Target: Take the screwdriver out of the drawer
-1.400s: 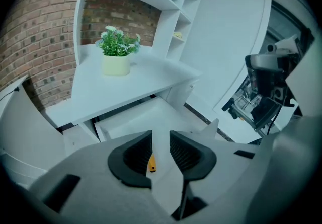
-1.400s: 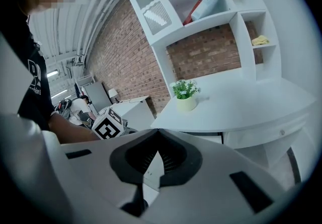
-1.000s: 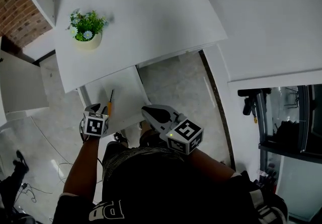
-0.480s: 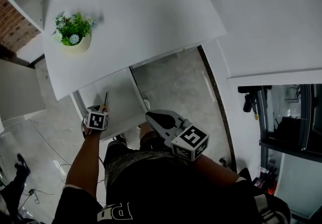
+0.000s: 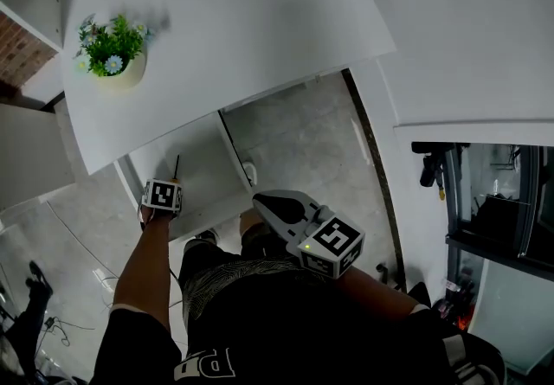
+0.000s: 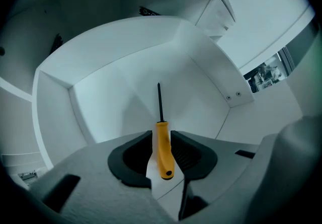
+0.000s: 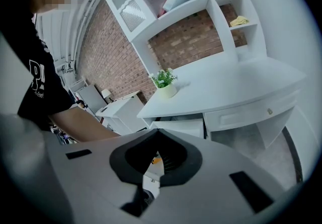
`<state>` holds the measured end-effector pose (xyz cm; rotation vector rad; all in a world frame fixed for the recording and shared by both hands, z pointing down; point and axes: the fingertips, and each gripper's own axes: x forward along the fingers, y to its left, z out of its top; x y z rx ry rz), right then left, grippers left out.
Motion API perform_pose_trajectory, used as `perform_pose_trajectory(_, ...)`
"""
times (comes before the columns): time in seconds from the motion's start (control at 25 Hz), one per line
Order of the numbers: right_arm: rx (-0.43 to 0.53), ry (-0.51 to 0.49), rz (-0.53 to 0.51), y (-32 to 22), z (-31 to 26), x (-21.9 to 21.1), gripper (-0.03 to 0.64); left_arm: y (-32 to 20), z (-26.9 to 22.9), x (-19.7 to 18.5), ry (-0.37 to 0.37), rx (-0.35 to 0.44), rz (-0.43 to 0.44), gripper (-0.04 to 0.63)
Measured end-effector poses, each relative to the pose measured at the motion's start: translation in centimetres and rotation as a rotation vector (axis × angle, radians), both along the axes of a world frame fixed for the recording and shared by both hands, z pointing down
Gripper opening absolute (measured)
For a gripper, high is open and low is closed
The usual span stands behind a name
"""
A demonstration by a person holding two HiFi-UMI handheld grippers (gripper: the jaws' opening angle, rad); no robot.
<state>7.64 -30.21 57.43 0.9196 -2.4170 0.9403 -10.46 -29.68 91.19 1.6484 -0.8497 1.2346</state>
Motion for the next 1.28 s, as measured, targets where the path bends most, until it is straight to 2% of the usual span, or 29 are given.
perform_pose_trajectory(0.28, -0.031, 0.008, -0.003, -0.2, 1.0, 0.1, 0.005, -0.4, 1.2, 0.7, -0.018, -0.008, 0.035, 0.117)
perform_pose_trajectory(0.44, -0.036, 0.016, -0.001, -0.4, 1.5, 0.4, 0.005, 0.4, 2.0, 1.0, -0.027, -0.066, 0.031, 0.117)
perform_pose_trajectory(0.6, -0.045, 0.016, 0.009, -0.7, 1.5, 0.3, 0.005, 0.4, 2.5, 0.8, -0.046, -0.073, 0.037, 0.101)
perform_pose_trajectory(1.0, -0.029, 0.008, 0.023, -1.1, 0.7, -0.6, 0.005, 0.1, 1.2, 0.5, -0.018, -0.091, 0.065, 0.092)
perform_pose_trajectory(1.16, -0.019, 0.002, 0.035, -1.2, 0.3, -0.8, 0.005, 1.1, -0.3, 2.1, 0.063, -0.131, 0.062, 0.092)
perform_pose_trajectory(1.28, 0.002, -0.006, 0.031, -1.1, -0.3, -1.6, 0.005, 0.2, -1.5, 1.5, 0.051, -0.069, 0.089, 0.092)
